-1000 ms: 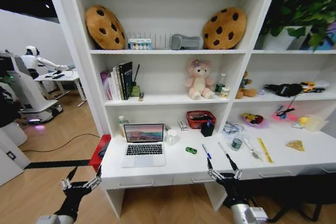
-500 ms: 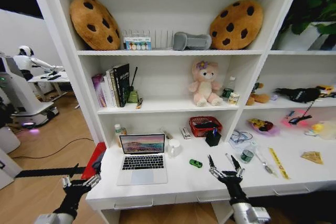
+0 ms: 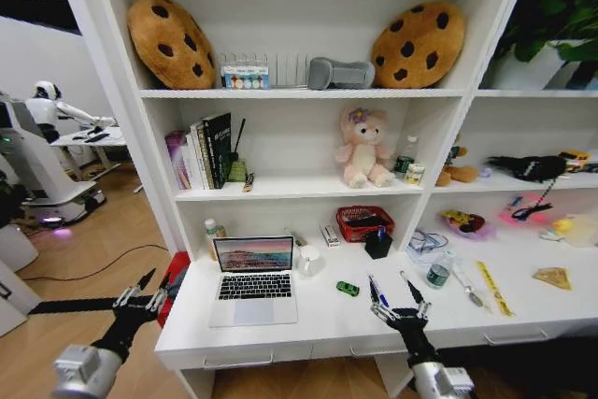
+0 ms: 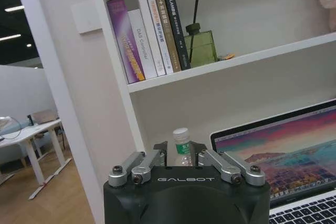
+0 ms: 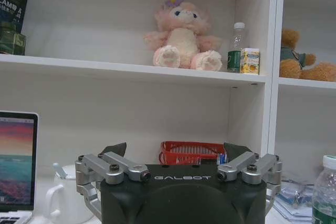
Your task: Organize the objects on the table.
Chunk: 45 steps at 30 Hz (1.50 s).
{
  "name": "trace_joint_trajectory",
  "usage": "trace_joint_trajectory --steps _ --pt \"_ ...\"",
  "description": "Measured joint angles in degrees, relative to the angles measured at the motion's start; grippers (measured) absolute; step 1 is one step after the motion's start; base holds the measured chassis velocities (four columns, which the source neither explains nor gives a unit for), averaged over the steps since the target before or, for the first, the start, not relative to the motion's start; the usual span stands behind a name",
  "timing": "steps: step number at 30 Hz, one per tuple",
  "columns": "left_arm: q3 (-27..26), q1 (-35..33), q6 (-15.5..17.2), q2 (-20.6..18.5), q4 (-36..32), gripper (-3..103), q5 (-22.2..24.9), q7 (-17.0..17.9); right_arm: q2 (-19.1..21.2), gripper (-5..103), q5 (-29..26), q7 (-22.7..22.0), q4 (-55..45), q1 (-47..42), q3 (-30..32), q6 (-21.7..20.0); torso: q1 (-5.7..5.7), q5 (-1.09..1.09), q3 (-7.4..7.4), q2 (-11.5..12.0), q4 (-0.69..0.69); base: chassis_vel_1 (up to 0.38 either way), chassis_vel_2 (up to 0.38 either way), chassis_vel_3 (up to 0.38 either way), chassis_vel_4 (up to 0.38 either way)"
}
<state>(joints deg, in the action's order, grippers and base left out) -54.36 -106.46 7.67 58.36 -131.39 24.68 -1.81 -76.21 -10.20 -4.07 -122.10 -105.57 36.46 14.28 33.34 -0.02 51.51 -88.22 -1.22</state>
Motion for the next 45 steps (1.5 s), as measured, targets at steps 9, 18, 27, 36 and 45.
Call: trace_joint_trajectory --steps 9,18,27,36,45 --pt "3.9 11.4 1.1 -17.6 10.2 0 6.5 0.1 -1.8 100 0.9 1.0 2.3 -1.1 1.6 1.5 0.00 0.02 0.00 0.0 0.00 0.000 0.000 0.000 0.000" --pt "15.5 21.6 1.1 -23.7 15.6 0 7.1 -0.9 -4.5 100 2.9 1.6 4.1 -2.1 2.5 3.1 0.00 0.02 0.00 0.0 -0.01 0.000 0.000 0.000 0.000" --pt "29.1 34.3 1.4 -25.5 18.3 0 7.2 -1.0 -8.1 100 5.7 2.4 5.2 -3.3 2.5 5.3 -0.01 0.01 0.00 0.0 -0.02 0.000 0.000 0.000 0.000" --pt "43.4 47.5 1.9 -25.9 20.5 0 6.6 -2.0 -10.6 100 6.7 2.8 6.9 -5.8 3.4 8.8 -0.01 0.02 0.00 0.0 0.00 0.000 0.000 0.000 0.000" --pt "56.2 61.1 2.3 -23.6 23.9 0 5.9 -2.6 -11.3 100 6.6 2.4 9.1 -6.6 3.6 11.0 -0.01 0.02 0.00 0.0 -0.02 0.000 0.000 0.000 0.000"
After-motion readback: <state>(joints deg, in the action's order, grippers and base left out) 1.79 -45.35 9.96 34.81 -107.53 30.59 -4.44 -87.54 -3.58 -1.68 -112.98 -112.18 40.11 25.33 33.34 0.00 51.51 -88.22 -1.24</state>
